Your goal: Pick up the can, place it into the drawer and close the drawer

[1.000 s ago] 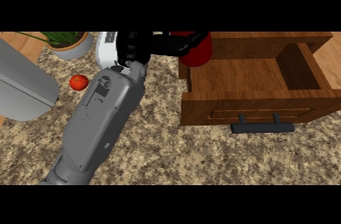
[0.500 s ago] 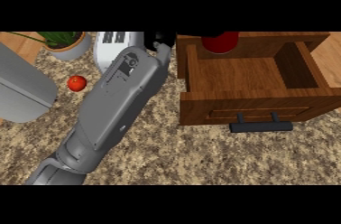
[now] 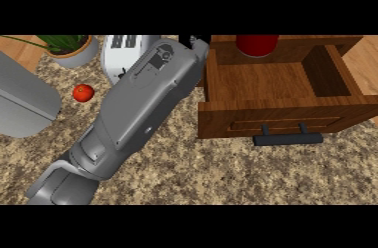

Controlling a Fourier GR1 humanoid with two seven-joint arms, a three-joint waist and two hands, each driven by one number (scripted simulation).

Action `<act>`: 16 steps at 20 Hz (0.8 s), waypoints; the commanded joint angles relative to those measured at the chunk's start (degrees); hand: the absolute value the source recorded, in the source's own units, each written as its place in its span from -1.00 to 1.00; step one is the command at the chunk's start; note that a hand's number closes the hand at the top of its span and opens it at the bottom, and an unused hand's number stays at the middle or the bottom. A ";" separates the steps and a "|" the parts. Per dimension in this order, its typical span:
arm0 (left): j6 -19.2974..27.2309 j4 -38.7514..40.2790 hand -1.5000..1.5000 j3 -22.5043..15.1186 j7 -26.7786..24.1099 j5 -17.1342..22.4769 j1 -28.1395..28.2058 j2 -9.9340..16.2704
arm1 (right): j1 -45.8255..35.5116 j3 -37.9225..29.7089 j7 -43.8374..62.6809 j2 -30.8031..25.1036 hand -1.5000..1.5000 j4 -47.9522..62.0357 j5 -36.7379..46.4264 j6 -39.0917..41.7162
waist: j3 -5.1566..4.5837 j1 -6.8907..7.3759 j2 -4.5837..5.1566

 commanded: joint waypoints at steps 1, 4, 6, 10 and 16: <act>0.71 6.55 1.00 -1.24 -1.84 3.82 -5.02 0.00 | 0.19 -0.67 1.52 -0.70 -1.00 -1.80 -1.77 -0.17 | 0.03 -1.07 0.24; 2.76 6.98 1.00 -6.06 -2.08 7.62 -6.50 0.00 | -2.29 1.83 2.49 0.24 -1.00 -1.52 0.39 -1.58 | 0.05 -1.43 0.37; 4.53 7.31 1.00 -8.62 -2.80 9.09 -5.51 0.00 | -0.09 0.29 1.71 0.12 -1.00 -1.95 -0.40 0.32 | 0.06 -1.67 0.18; 2.98 10.40 1.00 -10.47 -6.58 12.15 -4.07 0.00 | -2.58 -0.40 0.36 -1.33 -1.00 1.78 0.10 0.59 | 0.06 -1.74 0.44; 4.04 14.80 1.00 -13.05 -5.24 15.50 -8.38 0.00 | -3.62 1.71 1.80 -0.03 -1.00 -0.14 1.92 -0.51 | 0.07 -1.96 0.54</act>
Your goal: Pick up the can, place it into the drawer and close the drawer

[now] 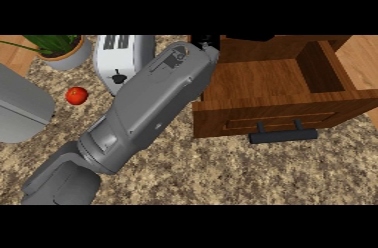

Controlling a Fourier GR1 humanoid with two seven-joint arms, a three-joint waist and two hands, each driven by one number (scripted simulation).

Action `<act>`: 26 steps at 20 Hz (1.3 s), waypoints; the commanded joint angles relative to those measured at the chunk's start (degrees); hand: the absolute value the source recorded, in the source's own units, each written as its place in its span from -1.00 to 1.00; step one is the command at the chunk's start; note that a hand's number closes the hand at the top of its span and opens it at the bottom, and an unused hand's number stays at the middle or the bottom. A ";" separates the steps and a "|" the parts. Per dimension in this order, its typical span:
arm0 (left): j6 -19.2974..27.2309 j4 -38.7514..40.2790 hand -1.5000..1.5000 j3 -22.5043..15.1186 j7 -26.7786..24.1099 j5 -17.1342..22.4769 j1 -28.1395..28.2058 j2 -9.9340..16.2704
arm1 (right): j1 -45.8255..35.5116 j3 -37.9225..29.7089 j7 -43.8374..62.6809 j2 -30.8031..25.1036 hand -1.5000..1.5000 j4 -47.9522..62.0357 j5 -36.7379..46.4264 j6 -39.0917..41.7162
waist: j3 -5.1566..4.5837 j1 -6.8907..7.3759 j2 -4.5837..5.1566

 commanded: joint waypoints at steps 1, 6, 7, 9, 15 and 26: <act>3.41 -0.74 1.00 -5.91 -1.39 3.30 1.54 0.00 | 0.32 0.52 0.68 0.91 -1.00 -2.15 0.90 -0.47 | 0.01 -0.86 -0.05; 4.18 2.77 -1.00 -6.75 -0.77 5.32 -0.63 0.00 | -1.55 -0.60 1.44 -1.24 -1.00 0.72 -1.06 -0.75 | 0.03 -0.68 0.09; 2.07 6.79 -1.00 -4.61 -2.67 4.57 -1.43 0.00 | -0.33 -1.28 0.04 -0.77 -1.00 1.60 -1.64 0.76 | 0.04 -0.94 0.31; 5.12 4.28 -1.00 -7.67 -1.45 5.96 -0.98 0.00 | -1.70 -0.42 2.61 -2.64 -1.00 0.22 -2.22 -0.05 | 0.02 -0.87 0.16; 5.05 4.87 -1.00 -8.78 -6.74 8.82 1.99 0.00 | -3.25 -0.31 3.12 -1.68 -1.00 -0.66 -1.23 -2.47 | 0.00 -1.28 0.45; 5.17 3.47 -1.00 -8.59 -8.36 13.22 -1.14 0.00 | -4.55 -3.95 -5.04 -5.82 -1.00 -5.87 9.90 2.41 | -0.04 -0.37 0.16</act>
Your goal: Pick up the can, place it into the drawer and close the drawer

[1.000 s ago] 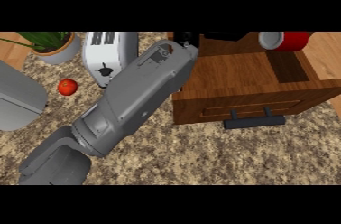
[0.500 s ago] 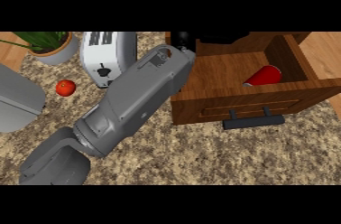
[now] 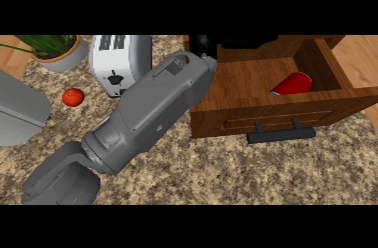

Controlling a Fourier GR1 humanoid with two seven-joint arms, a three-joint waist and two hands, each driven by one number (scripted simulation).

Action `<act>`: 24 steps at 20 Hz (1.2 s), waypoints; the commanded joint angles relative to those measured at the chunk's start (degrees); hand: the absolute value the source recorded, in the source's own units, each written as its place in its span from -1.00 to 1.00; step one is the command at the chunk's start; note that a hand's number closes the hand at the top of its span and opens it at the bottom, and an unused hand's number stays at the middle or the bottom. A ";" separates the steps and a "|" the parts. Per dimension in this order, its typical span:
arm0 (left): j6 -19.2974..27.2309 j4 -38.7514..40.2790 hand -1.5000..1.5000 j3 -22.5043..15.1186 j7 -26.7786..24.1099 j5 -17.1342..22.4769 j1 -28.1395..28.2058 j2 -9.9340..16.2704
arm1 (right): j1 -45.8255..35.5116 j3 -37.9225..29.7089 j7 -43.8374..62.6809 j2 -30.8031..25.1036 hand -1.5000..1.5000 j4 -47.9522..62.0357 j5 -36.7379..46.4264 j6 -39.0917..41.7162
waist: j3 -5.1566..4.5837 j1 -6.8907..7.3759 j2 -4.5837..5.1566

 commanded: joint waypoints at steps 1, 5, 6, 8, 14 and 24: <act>-0.35 -1.11 -1.00 0.42 -2.74 1.54 0.25 0.00 | -1.89 0.88 -3.38 -1.78 -1.00 -4.23 9.55 2.07 | -0.05 0.90 0.21; -0.68 -1.12 -1.00 -0.06 -4.19 2.41 -0.94 0.00 | -5.16 5.59 -6.62 0.49 -1.00 -5.82 15.51 1.91 | -0.03 1.57 0.10; -0.66 0.08 -1.00 0.60 -4.41 2.68 -1.32 0.00 | -6.23 5.52 -7.31 -0.03 -1.00 -5.61 16.31 1.46 | -0.03 1.71 0.06; 0.42 -0.59 -1.00 0.82 -4.40 3.04 -2.67 0.00 | -6.98 7.12 -7.56 -1.18 -1.00 -5.73 20.04 2.22 | -0.05 2.42 -0.23; 1.30 -1.36 -1.00 -0.30 -4.99 4.13 -2.15 0.00 | -12.28 16.38 -10.41 -1.11 -1.00 -2.59 37.21 1.28 | -0.03 3.57 -0.19; -0.30 -0.73 -1.00 1.47 -0.07 2.90 -4.01 1.86 | -25.18 32.78 -12.35 -1.48 -1.00 11.05 64.11 -8.35 | -0.11 5.90 -0.73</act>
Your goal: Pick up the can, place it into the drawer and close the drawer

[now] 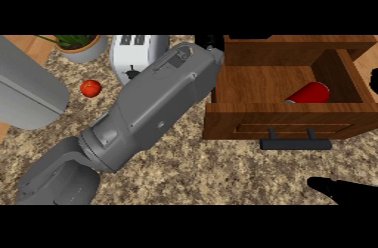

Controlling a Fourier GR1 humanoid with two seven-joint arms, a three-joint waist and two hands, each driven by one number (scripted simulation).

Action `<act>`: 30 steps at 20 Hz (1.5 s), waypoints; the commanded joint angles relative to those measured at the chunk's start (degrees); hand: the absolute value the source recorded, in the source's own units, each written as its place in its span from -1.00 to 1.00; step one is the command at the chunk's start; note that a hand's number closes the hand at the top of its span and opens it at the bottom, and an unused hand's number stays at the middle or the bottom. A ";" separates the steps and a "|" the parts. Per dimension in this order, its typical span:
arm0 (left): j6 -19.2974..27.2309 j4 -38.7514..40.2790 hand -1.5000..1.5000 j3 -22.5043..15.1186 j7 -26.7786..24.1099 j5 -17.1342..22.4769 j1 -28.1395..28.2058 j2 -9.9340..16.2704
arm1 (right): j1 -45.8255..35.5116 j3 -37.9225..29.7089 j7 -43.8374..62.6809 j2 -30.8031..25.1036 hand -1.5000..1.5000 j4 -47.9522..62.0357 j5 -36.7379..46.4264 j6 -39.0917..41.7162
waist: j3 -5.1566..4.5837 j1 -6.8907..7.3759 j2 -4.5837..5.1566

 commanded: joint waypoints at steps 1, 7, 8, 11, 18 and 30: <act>0.54 0.14 -1.00 1.06 0.64 -1.24 -0.27 -0.42 | -4.29 8.26 -1.12 2.38 -1.00 5.91 11.89 -6.15 | -0.01 0.55 -0.28; 0.40 -2.88 -1.00 0.57 1.55 -3.18 4.07 1.36 | -14.89 10.52 -3.40 -1.33 -1.00 21.30 20.30 -9.63 | -0.03 1.26 -0.35; -0.08 -3.10 -1.00 0.90 3.67 -3.40 2.74 4.43 | -15.58 11.12 -4.37 -1.43 -1.00 23.71 21.20 -10.35 | -0.02 1.39 -0.41; 0.72 -6.35 -1.00 0.59 5.14 -4.36 3.97 5.20 | -17.21 11.78 -8.16 -2.37 -1.00 31.98 24.88 -14.63 | 0.00 1.58 -0.54; 1.39 -11.13 -1.00 -0.39 8.93 -6.76 6.50 10.73 | -23.82 14.78 -7.86 -2.69 -1.00 48.34 34.74 -21.57 | 0.00 2.17 -0.66; 1.41 -19.90 -1.00 0.41 13.25 -10.13 12.25 16.43 | -38.65 11.23 -7.13 0.38 -1.00 82.31 43.49 -40.85 | 0.03 2.53 -0.13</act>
